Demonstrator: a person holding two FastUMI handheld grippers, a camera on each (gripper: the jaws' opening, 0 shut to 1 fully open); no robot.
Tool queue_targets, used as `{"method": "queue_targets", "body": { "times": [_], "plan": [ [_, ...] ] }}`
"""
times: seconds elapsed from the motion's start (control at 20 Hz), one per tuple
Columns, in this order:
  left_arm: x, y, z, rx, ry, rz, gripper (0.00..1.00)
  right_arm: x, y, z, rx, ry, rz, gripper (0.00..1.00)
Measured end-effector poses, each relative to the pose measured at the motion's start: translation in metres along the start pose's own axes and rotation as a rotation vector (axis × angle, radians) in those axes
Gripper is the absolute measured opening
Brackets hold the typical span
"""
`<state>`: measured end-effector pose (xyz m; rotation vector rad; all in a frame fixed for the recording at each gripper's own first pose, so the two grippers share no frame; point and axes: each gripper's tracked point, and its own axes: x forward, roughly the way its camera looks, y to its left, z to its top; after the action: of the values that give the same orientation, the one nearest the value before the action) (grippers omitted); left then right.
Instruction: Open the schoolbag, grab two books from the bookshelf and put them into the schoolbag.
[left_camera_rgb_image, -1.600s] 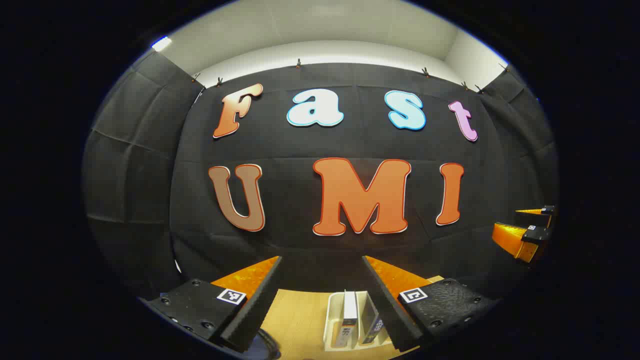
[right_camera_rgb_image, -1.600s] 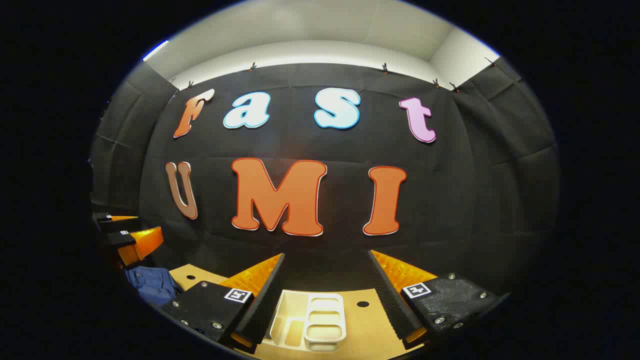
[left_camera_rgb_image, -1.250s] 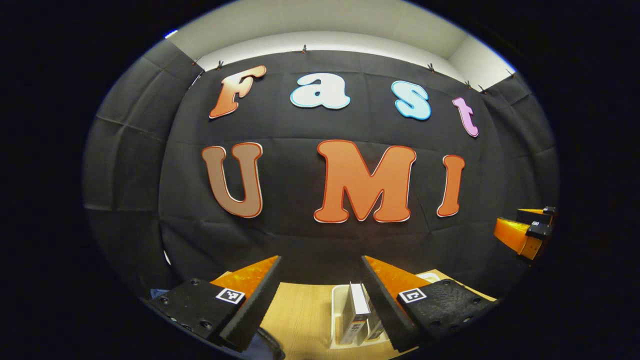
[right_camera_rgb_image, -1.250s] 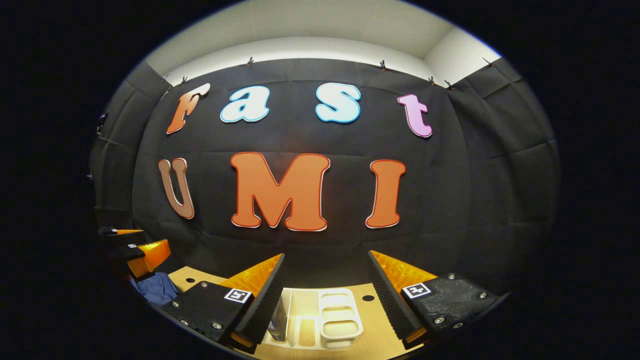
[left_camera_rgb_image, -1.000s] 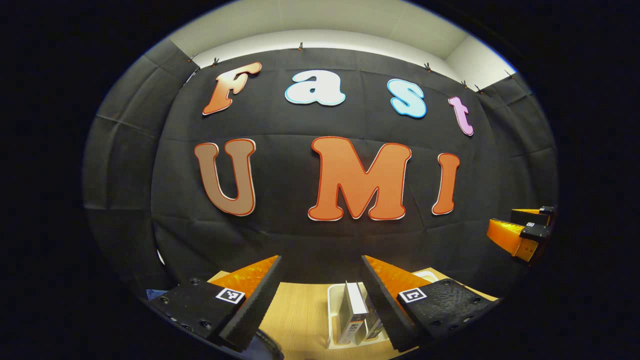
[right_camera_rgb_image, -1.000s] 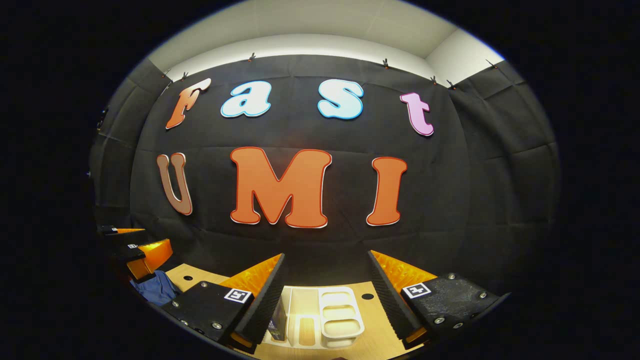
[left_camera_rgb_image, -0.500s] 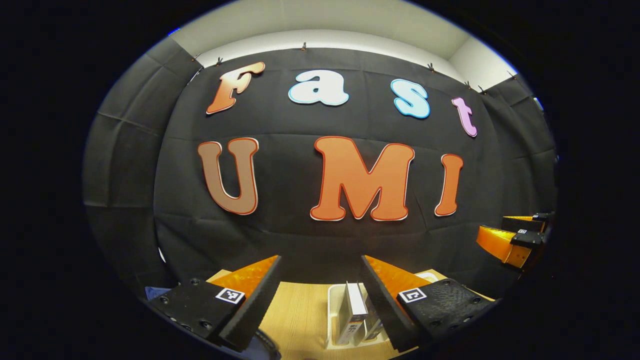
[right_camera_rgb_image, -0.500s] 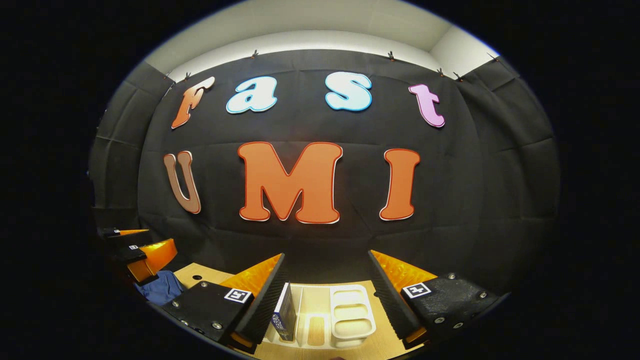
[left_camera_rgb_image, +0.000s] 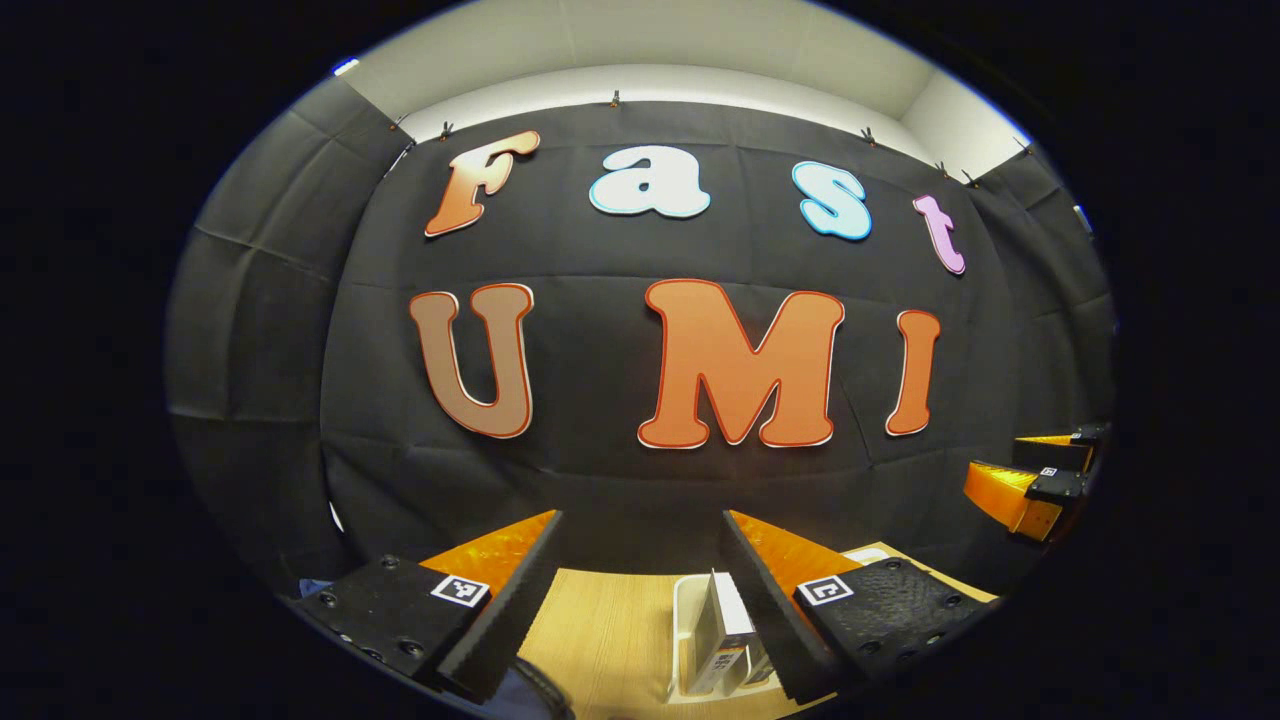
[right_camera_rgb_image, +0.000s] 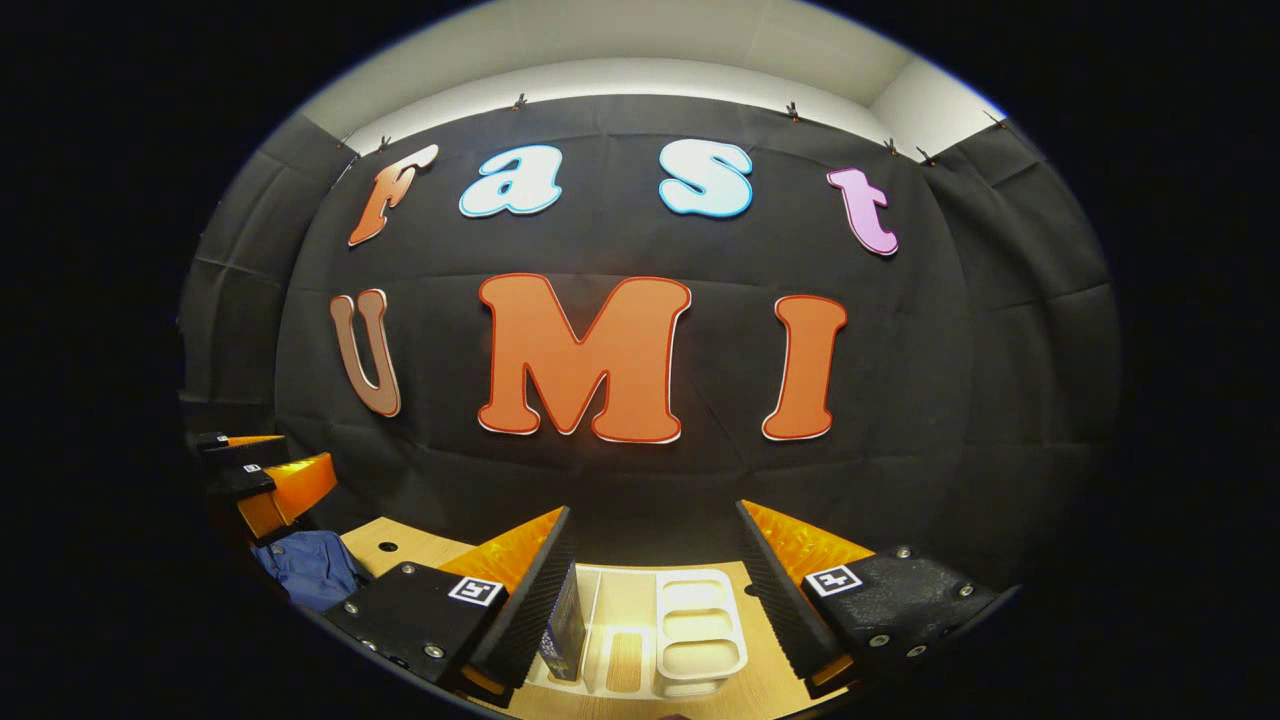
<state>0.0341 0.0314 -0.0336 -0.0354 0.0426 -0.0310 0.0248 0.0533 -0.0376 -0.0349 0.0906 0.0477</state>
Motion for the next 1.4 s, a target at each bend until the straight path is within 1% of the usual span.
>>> {"method": "queue_targets", "body": {
  "times": [0.05,0.35,0.6,0.65,0.8,0.85,1.05,1.2,1.25,1.3,1.4],
  "plan": [
    [0.0,0.002,0.0,-0.002,0.001,0.004,0.96,0.0,-0.001,-0.002,-0.002,0.004,0.0,0.94],
    [-0.008,0.015,-0.006,0.002,0.012,0.021,0.96,-0.002,0.005,-0.011,-0.015,0.024,0.021,0.94],
    [-0.015,0.019,-0.006,0.017,0.001,0.01,0.96,-0.003,0.012,-0.016,-0.015,0.04,0.045,0.94],
    [-0.016,0.022,-0.008,0.022,0.005,0.013,0.98,-0.002,0.012,-0.018,-0.018,0.041,0.048,0.94],
    [-0.021,0.028,-0.022,0.033,0.047,0.013,0.98,-0.002,0.014,-0.024,-0.024,0.056,0.06,0.94],
    [-0.021,0.03,-0.033,0.046,0.072,0.01,0.96,-0.003,0.015,-0.026,-0.023,0.06,0.064,0.94],
    [-0.031,0.047,-0.064,0.114,0.149,0.019,0.96,-0.003,0.014,-0.033,-0.02,0.076,0.073,0.94],
    [-0.038,0.059,-0.087,0.198,0.204,0.031,0.96,-0.002,0.011,-0.039,-0.016,0.087,0.079,0.94],
    [-0.042,0.061,-0.099,0.226,0.229,0.029,1.0,-0.001,0.01,-0.042,-0.016,0.092,0.081,0.94],
    [-0.045,0.063,-0.112,0.259,0.266,0.03,0.96,-0.001,0.009,-0.044,-0.017,0.097,0.082,0.94],
    [-0.054,0.068,-0.144,0.323,0.332,0.02,0.96,0.001,0.005,-0.049,-0.014,0.107,0.081,0.94]
  ]
}}
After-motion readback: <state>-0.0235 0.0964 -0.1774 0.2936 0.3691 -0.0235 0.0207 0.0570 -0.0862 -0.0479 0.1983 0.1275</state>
